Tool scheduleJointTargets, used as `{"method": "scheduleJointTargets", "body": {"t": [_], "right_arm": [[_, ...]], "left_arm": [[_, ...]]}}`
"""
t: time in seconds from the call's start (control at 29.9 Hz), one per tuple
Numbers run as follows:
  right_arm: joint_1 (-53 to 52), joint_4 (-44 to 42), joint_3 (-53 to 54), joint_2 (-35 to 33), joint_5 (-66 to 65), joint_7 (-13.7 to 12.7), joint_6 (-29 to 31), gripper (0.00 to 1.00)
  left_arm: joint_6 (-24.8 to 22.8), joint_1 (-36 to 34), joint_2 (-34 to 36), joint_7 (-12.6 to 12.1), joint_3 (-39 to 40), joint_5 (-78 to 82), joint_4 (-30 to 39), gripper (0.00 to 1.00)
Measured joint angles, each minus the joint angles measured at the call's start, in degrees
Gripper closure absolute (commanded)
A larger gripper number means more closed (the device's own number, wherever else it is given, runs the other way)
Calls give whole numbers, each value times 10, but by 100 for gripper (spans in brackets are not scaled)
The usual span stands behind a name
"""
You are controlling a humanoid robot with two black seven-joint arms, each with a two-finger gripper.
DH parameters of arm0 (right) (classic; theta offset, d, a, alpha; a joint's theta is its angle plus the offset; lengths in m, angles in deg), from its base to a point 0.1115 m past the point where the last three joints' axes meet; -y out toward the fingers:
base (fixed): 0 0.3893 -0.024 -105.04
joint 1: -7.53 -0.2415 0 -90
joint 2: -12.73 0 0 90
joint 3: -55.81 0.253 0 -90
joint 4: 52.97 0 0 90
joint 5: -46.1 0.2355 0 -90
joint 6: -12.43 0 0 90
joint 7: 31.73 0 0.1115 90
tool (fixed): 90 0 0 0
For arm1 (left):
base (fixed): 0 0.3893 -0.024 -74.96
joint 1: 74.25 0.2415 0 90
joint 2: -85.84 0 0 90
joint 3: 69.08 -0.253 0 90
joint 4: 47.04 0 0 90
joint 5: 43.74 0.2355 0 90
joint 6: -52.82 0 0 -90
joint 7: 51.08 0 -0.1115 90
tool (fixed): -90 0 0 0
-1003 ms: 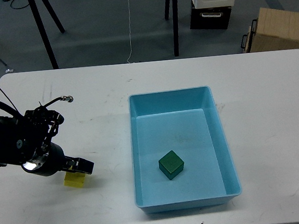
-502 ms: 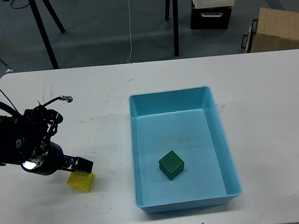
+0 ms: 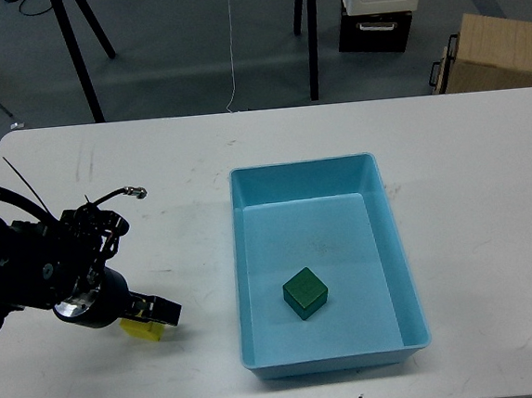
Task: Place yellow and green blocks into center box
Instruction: 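Close the left gripper on the yellow cube, then lift the yellow cube and carry it into the blue box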
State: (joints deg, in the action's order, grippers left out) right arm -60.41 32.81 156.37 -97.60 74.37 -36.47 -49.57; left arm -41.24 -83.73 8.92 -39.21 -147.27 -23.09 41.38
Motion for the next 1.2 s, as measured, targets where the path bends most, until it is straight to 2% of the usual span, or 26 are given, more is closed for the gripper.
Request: {"method": "scheduleJointTargets", "body": {"t": [0.07, 0.17, 0.23, 0.27, 0.33, 0.37, 0.4, 0.6, 0.77, 0.84, 0.97, 1.1, 1.2], "right_arm": [[0, 0, -1, 0, 0, 0, 0, 0], [0, 1, -1, 0, 0, 0, 0, 0], [0, 1, -1, 0, 0, 0, 0, 0], [0, 1, -1, 0, 0, 0, 0, 0], [0, 1, -1, 0, 0, 0, 0, 0], [0, 1, -1, 0, 0, 0, 0, 0], [1, 1, -1, 0, 0, 0, 0, 0], [1, 1, 2, -1, 0, 0, 0, 0], [2, 0, 3, -1, 0, 0, 0, 0], [2, -1, 3, -1, 0, 0, 0, 0], [2, -1, 3, -1, 0, 0, 0, 0], [2, -2, 10, -1, 0, 0, 0, 0], [7, -2, 12, -2, 0, 0, 0, 0]], "left_arm": [[12, 2, 0, 1, -2, 0, 0, 33], [22, 3, -1, 8, -7, 1, 0, 51], [30, 3, -4, 8, -9, 2, 0, 69], [36, 3, -8, 7, -10, 2, 1, 76], [51, 3, -18, 5, -18, 2, 4, 78], [61, 3, -24, 4, -26, 2, 5, 86], [71, 3, -30, 4, -34, 2, 7, 98], [106, -2, -36, 11, -48, 4, 13, 100], [104, -64, -6, 18, -58, 17, 20, 100], [88, -103, 5, 23, -55, 25, 19, 100], [21, -180, 12, 30, -18, 31, 13, 100], [-40, -217, 8, 31, 57, 28, 13, 100], [-64, -237, -12, 32, 98, 18, 11, 100]]}}
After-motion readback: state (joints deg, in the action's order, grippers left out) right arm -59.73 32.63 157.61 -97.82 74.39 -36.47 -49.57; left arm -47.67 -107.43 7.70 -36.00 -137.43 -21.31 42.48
